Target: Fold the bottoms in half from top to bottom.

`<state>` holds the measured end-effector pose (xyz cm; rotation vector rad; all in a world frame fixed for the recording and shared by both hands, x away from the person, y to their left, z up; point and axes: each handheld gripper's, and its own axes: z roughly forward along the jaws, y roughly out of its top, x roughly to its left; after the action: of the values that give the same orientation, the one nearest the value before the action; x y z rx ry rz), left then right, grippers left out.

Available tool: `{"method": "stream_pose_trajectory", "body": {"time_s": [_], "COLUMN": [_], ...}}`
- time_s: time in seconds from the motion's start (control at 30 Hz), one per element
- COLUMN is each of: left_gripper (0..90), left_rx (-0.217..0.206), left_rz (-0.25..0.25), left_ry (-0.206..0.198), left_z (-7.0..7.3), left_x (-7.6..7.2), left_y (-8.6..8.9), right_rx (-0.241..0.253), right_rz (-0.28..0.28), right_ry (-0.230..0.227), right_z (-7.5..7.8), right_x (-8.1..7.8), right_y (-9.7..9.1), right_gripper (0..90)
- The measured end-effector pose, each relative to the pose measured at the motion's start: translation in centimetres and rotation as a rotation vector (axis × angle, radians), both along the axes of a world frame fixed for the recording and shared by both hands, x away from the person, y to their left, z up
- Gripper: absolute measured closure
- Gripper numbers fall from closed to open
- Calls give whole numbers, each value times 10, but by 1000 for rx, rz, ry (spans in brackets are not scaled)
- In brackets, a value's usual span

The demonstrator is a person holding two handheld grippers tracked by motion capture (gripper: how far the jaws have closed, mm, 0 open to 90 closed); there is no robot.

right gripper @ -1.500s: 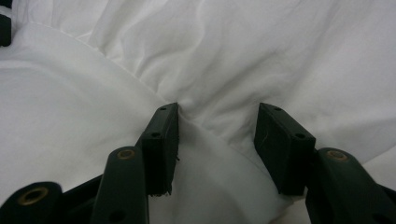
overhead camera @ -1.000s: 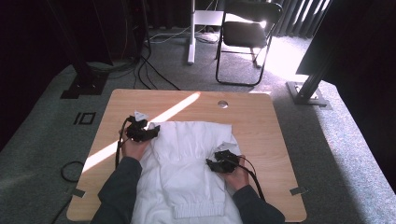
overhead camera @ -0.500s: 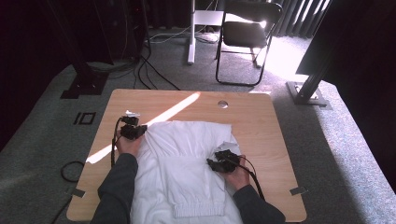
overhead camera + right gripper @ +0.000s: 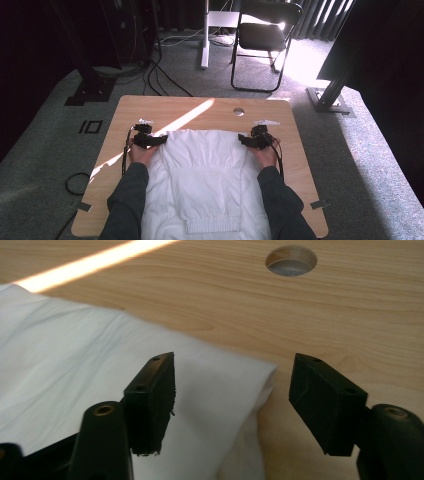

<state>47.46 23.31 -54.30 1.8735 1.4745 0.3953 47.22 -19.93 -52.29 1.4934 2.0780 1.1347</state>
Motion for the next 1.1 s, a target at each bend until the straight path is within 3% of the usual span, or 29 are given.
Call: {"method": "stream_pose_trajectory", "body": {"time_s": [0.1,0.23,0.37,0.4,0.5,0.57,0.7,0.83,1.0,1.1], "left_gripper": [338,356,490,490,747,827,841,841,840,840], "left_rx": [-15,-18,-57,-66,-49,-70,-151,-194,-209,-201], "left_rz": [-13,-30,-40,-52,-85,-79,-47,-60,-79,-97], "left_ry": [8,19,31,41,65,66,11,-91,-208,-229], "left_z": [0,1,1,1,1,2,18,48,89,98], "left_x": [0,-1,-1,-1,-2,-2,-2,-3,-8,-16], "left_y": [0,-4,-5,-6,-12,-9,2,5,3,3], "right_rx": [8,-11,-27,-22,-7,24,41,62,65,56], "right_rz": [1,-25,2,15,29,36,31,31,9,34], "right_ry": [55,126,113,115,142,160,99,15,-149,-180], "right_z": [-10,-23,-25,-24,-24,-25,-13,18,66,80], "right_x": [18,26,24,24,24,24,21,21,15,8], "right_y": [2,6,11,12,14,10,1,-7,-11,-12], "right_gripper": [324,347,438,500,794,868,877,878,877,876]}}
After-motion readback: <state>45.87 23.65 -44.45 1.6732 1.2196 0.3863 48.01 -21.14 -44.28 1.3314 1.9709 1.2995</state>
